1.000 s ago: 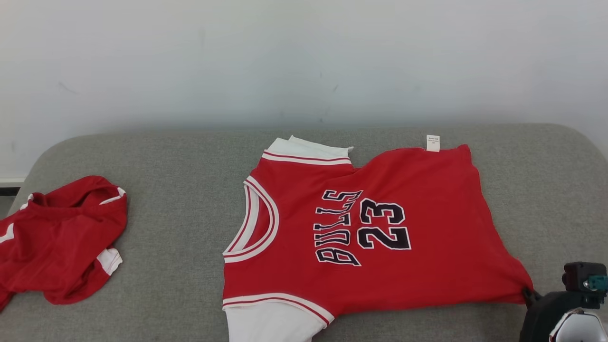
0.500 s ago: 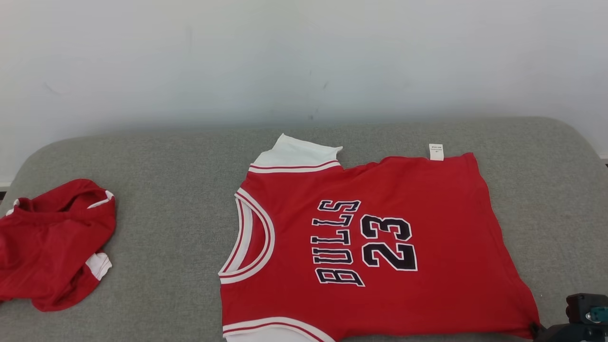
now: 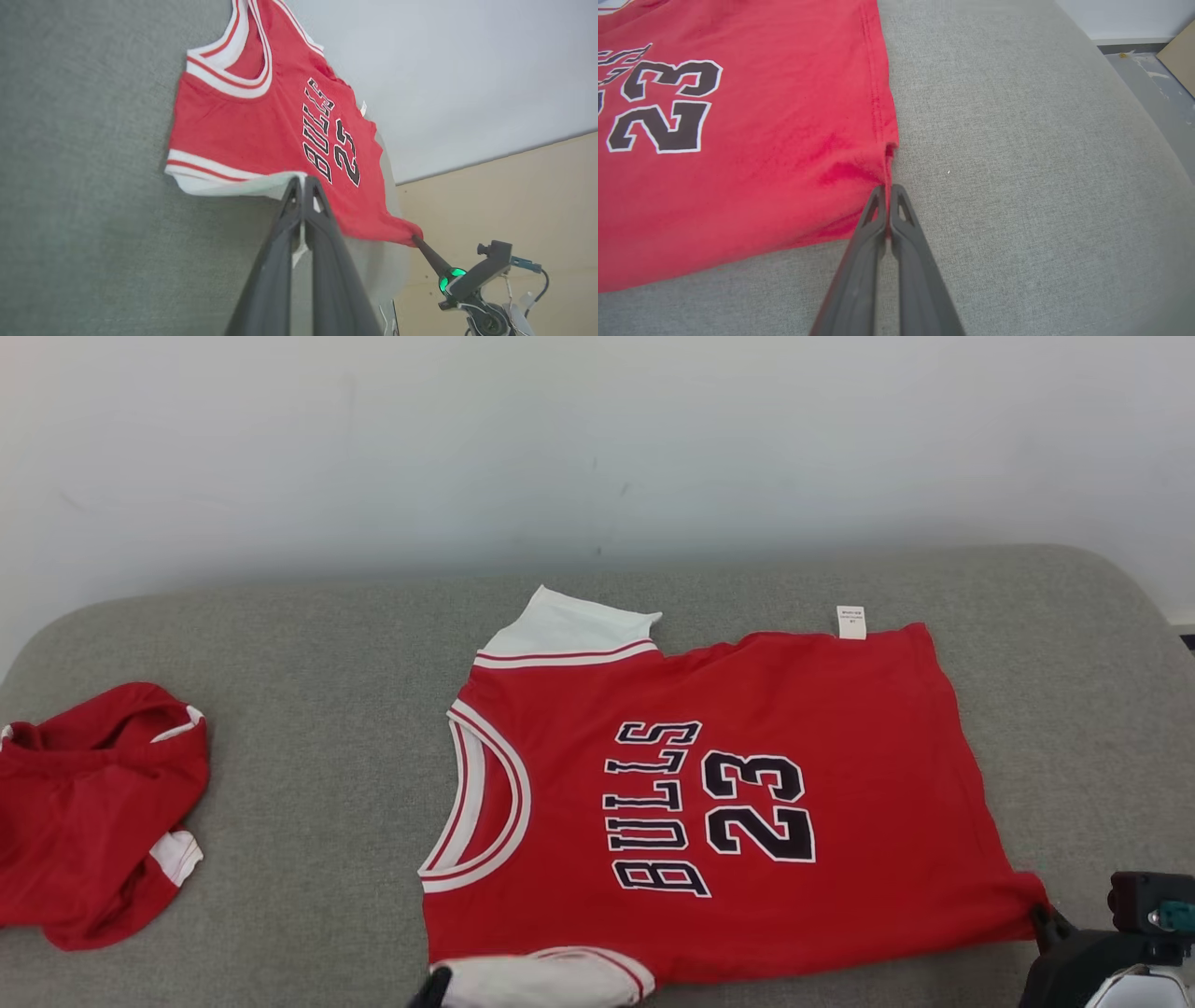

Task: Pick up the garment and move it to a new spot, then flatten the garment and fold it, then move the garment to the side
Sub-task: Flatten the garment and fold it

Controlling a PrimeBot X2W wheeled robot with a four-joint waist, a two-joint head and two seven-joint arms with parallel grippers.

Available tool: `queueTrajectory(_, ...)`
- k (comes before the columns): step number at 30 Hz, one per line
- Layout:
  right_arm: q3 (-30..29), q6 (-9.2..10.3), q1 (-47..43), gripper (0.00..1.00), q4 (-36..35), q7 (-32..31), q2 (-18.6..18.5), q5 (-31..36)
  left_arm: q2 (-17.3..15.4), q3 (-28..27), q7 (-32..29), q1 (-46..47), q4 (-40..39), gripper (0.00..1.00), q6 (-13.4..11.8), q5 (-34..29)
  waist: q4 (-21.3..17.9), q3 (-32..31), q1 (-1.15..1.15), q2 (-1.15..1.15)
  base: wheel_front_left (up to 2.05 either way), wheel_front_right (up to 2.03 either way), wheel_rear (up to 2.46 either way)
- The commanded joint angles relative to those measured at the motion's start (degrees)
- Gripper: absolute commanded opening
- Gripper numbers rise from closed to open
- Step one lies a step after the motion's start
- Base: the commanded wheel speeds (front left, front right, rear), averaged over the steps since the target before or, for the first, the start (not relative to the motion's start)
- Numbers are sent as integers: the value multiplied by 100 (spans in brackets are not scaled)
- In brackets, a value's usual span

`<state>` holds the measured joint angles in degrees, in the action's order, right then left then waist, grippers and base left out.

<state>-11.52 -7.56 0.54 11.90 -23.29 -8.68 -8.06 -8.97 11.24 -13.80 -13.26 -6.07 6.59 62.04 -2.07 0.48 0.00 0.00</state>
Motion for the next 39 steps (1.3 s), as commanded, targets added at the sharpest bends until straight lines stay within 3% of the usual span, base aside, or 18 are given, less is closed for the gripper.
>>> queueTrajectory(1,29,15,143,0,23,99,5,10,88,49,328,334,156,0,53,-310,8,52,0,0,0,0,0)
queueTrajectory(9,121,15,747,0,261,440,0,134,439,349,1458,1587,1082,0,48,-1201,-2,277,0,0,0,0,0)
queueTrajectory(18,90,15,1418,0,687,918,29,289,579,496,2462,2892,2170,0,-260,-1762,-65,696,0,0,0,0,0)
queueTrajectory(39,31,16,2370,0,1556,1650,35,621,603,771,2851,4529,3532,0,-448,-2180,-112,1345,0,0,0,0,0)
